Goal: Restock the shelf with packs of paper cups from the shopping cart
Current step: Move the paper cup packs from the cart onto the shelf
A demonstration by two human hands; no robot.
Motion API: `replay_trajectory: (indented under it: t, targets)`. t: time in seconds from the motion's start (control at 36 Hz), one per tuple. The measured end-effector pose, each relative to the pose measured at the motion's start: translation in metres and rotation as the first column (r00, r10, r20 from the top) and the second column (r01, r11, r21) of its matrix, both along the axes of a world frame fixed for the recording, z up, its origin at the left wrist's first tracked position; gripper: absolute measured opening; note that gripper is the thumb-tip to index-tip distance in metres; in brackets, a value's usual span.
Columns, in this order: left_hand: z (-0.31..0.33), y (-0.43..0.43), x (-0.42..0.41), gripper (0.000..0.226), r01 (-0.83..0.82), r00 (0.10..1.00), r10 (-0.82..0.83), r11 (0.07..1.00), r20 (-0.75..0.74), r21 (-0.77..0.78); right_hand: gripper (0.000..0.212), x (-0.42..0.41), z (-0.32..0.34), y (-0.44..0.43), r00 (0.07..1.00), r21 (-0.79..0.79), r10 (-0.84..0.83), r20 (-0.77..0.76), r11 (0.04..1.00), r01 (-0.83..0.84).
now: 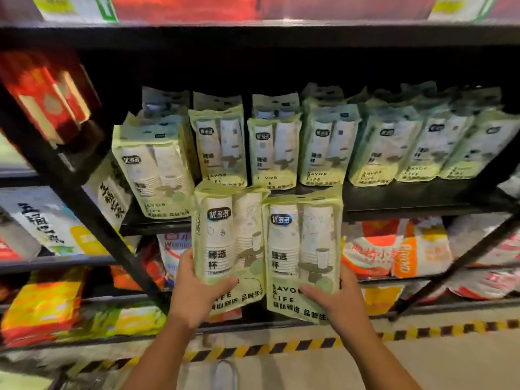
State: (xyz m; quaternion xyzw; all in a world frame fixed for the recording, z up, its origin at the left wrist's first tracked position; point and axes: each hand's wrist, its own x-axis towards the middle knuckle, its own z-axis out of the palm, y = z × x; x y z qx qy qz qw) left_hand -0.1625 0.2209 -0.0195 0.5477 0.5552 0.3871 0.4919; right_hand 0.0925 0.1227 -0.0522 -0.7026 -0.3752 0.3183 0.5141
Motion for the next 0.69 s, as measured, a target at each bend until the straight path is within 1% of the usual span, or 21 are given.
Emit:
replay_trajectory:
  t: [0.08, 0.14, 0.22, 0.31, 0.39, 0.47, 0.58, 0.69]
  targets:
    - [0.006, 0.032, 0.003, 0.088, 0.027, 0.999, -0.027, 1.000, 0.031, -0.013, 0.063, 0.006, 0.001, 0.028, 1.000, 0.023, 0.003, 0.027, 1.000, -0.004]
    - [0.009, 0.054, 0.008, 0.088, 0.052, 0.997, -0.052, 0.999, 0.049, 0.000, 0.066, 0.010, 0.008, 0.049, 1.000, 0.042, -0.016, 0.021, 0.999, 0.015]
    - [0.009, 0.087, 0.019, 0.087, 0.061, 0.995, -0.063, 0.998, 0.084, 0.029, 0.063, 0.018, 0.016, 0.082, 0.998, 0.074, -0.040, 0.042, 0.997, 0.037]
    - [0.005, 0.123, 0.027, 0.091, 0.065, 0.989, -0.066, 0.998, 0.133, 0.010, 0.071, 0.030, 0.027, 0.115, 0.997, 0.096, -0.035, 0.070, 0.995, 0.028]
    - [0.001, 0.157, 0.032, 0.096, 0.078, 0.986, -0.078, 0.997, 0.148, 0.009, 0.064, 0.038, 0.038, 0.142, 0.994, 0.119, -0.008, 0.111, 0.993, -0.005]
    - [0.004, 0.184, 0.042, 0.093, 0.115, 0.978, -0.123, 0.992, 0.170, 0.053, 0.067, 0.042, 0.037, 0.167, 0.991, 0.115, -0.058, 0.117, 0.992, 0.045]
    - [0.002, 0.210, 0.049, 0.095, 0.149, 0.974, -0.164, 0.983, 0.154, 0.105, 0.075, 0.042, 0.026, 0.193, 0.991, 0.076, -0.101, 0.092, 0.993, 0.094]
    - [-0.010, 0.224, 0.050, 0.090, 0.138, 0.984, -0.147, 0.986, 0.104, 0.090, 0.073, 0.040, 0.015, 0.207, 0.988, 0.062, -0.094, 0.122, 0.994, 0.087]
